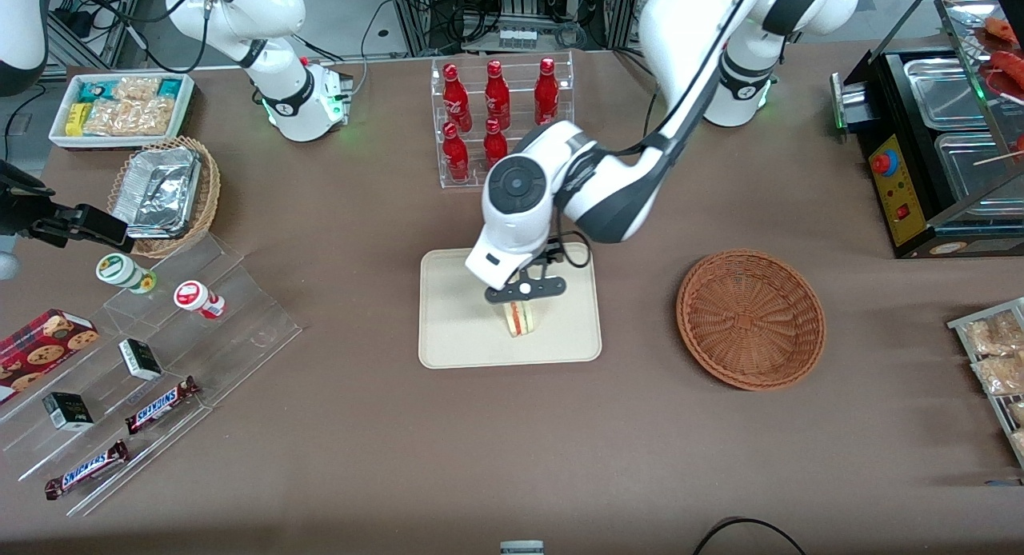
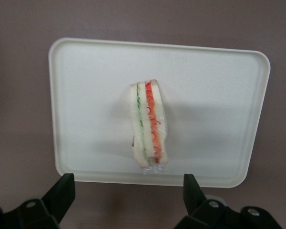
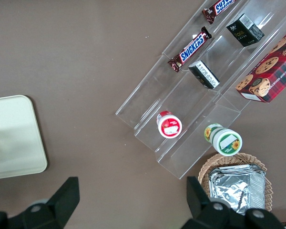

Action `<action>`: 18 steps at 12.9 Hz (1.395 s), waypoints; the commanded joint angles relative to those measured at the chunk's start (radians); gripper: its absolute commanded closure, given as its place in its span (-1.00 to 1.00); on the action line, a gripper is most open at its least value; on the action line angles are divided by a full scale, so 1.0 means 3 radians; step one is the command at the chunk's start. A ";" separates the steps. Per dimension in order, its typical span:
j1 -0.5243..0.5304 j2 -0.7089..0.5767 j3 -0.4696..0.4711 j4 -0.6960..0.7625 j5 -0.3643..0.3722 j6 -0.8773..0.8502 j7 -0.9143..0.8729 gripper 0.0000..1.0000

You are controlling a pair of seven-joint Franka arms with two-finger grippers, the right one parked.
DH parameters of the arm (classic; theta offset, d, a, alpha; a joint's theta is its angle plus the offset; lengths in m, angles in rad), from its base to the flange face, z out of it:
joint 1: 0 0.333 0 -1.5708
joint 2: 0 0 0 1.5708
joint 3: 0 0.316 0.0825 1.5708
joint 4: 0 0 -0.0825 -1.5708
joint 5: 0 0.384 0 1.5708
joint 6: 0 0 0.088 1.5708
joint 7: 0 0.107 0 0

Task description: Place sandwich from basket to tray

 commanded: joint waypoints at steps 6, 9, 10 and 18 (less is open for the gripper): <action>0.0466 -0.0487 0.0125 -0.0220 0.0028 -0.0534 0.0659 -1.00; 0.0793 -0.0808 0.0130 -0.0527 0.0033 -0.0601 0.1206 -1.00; 0.0896 -0.0915 0.0130 -0.0624 0.0033 -0.0626 0.1400 -1.00; 0.1530 -0.1662 0.0150 -0.1110 0.0114 -0.1020 0.2393 -1.00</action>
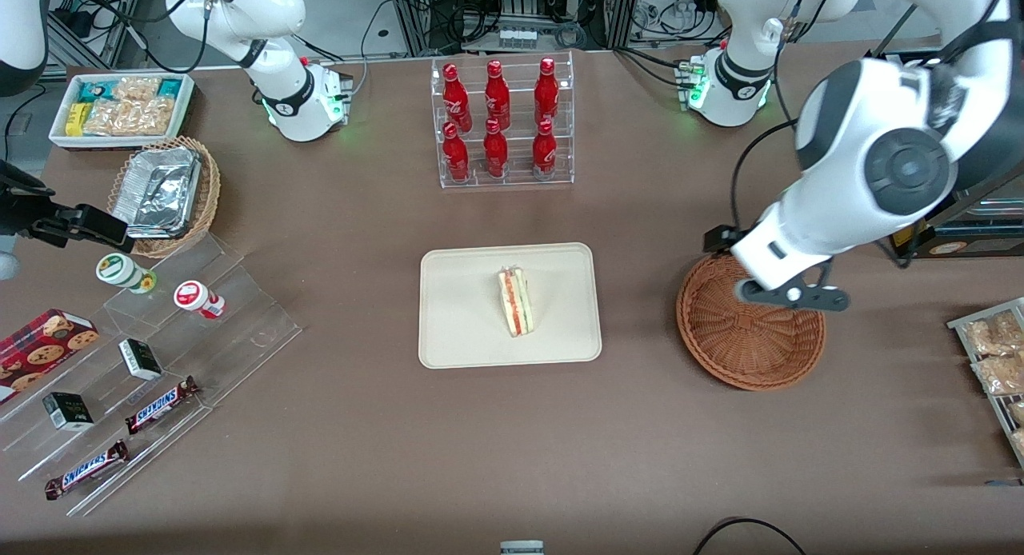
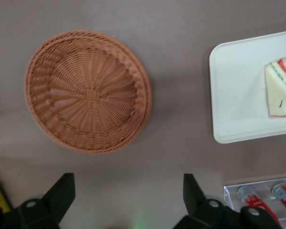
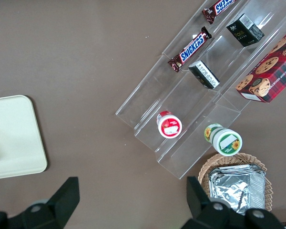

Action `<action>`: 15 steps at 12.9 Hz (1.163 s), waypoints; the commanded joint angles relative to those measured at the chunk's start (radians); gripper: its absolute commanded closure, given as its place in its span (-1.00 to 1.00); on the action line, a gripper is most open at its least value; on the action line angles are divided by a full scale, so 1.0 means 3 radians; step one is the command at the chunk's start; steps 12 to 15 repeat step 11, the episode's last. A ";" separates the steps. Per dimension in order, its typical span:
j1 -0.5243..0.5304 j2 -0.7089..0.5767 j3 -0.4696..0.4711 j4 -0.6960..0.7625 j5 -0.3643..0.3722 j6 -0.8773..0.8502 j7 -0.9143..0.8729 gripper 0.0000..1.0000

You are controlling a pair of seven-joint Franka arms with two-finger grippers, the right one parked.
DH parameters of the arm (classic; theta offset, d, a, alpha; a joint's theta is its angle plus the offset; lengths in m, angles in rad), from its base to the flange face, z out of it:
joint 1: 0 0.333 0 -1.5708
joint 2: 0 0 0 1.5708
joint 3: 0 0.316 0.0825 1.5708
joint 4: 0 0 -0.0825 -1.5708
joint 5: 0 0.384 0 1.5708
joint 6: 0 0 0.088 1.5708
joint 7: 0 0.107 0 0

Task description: Place sandwich from basket to tray

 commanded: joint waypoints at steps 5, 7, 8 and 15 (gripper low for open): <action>0.0524 -0.0726 -0.0038 -0.0444 0.0138 -0.0203 0.0508 -1.00; 0.0647 -0.0793 -0.0053 -0.0363 0.0143 -0.0391 0.0513 -1.00; 0.0683 -0.0849 -0.0054 -0.0327 0.0153 -0.0448 0.0513 -1.00; 0.0770 -0.0926 -0.0048 -0.0331 0.0179 -0.0464 0.0513 -1.00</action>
